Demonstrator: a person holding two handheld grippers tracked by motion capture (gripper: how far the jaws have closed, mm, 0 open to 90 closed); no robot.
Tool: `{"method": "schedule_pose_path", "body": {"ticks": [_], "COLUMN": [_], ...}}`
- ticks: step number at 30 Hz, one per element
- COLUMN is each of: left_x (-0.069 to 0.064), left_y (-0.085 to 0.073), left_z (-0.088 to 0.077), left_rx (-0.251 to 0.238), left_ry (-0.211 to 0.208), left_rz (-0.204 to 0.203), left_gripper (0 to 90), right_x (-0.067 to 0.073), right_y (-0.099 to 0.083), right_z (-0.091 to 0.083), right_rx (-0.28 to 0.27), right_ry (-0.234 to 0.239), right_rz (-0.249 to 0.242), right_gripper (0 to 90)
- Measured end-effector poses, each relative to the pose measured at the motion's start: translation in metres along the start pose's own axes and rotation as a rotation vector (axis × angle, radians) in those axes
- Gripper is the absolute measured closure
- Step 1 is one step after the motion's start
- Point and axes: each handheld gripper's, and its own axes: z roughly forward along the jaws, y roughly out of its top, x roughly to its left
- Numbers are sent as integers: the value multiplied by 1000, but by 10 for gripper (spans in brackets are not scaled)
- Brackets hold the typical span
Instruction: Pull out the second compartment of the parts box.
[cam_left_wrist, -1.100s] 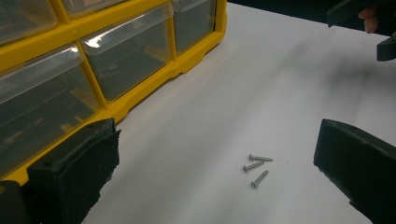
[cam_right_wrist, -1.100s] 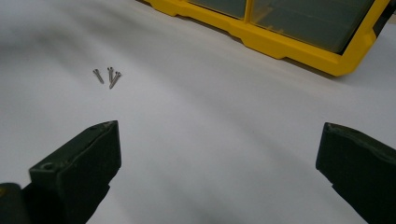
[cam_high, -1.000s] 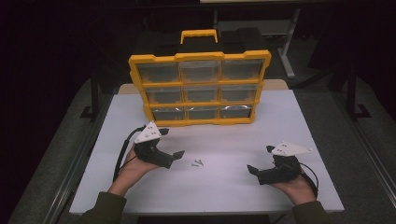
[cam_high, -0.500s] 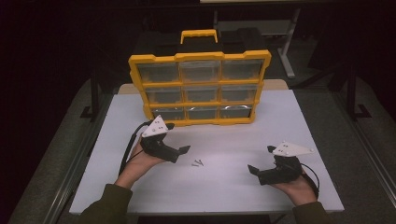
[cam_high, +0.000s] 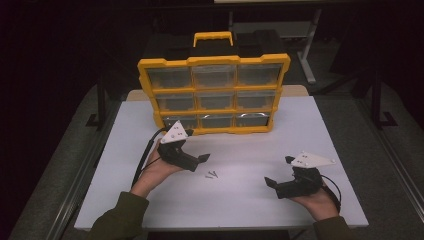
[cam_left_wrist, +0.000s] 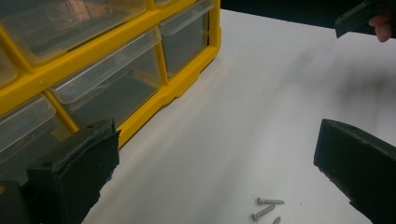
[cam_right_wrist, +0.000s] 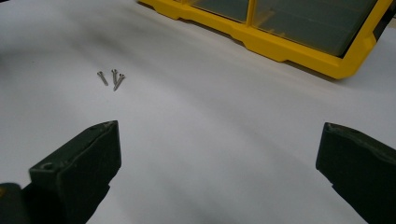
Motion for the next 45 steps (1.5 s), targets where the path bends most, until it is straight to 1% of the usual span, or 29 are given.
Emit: {"method": "schedule_pose_path", "body": {"ticks": [4,6,7,10,11,13,16,18,20,22,23,25,29,32,34,35,38,42,43,45], "left_x": [0,0,1,0,1,1,0,1,1,1,1,2,2,2,1,2,1,1,2,2], "left_y": [1,2,3,4,5,5,7,8,8,8,8,8,10,12,13,14,16,17,17,17], "left_z": [5,7,9,12,13,16,19,21,23,25,26,28,33,38,41,42,46,50,51,54], "left_rx": [0,-2,-3,-4,-4,-9,-19,-14,-23,-18,-22,-19,-18,-13,-17,-12,-21,-16,-13,-12], "left_ry": [-6,-10,-12,-17,-16,-18,-21,-24,-25,-25,-25,-25,-30,-34,-38,-38,-41,-48,-49,-53], "left_rz": [3,-2,3,1,7,5,-10,-9,-11,-4,-11,-7,-5,2,-2,5,0,-1,6,-2], "left_gripper": [0,0,0,0,0,0,0,0,0,0,0,0,0,0,0,0,0,0,0,0], "right_x": [0,0,0,0,0,1,1,1,2,2,2,2,2,2,2,2,2,2,2,2], "right_y": [0,0,0,1,1,1,1,2,2,2,2,1,1,1,1,1,1,1,1,1], "right_z": [0,1,1,1,1,1,2,2,3,3,3,3,2,2,2,2,2,2,3,3], "right_rx": [0,0,0,1,0,-1,4,2,3,6,8,6,2,4,3,2,4,4,5,9], "right_ry": [0,1,3,4,3,5,7,6,8,9,8,7,5,5,5,5,4,6,7,10], "right_rz": [3,3,2,2,1,4,-1,-3,-2,-4,-8,-12,-3,-9,-9,-9,-9,-10,-11,-7], "right_gripper": [0,0,0,0,0,0,0,0,0,0,0,0,0,0,0,0,0,0,0,0]}}
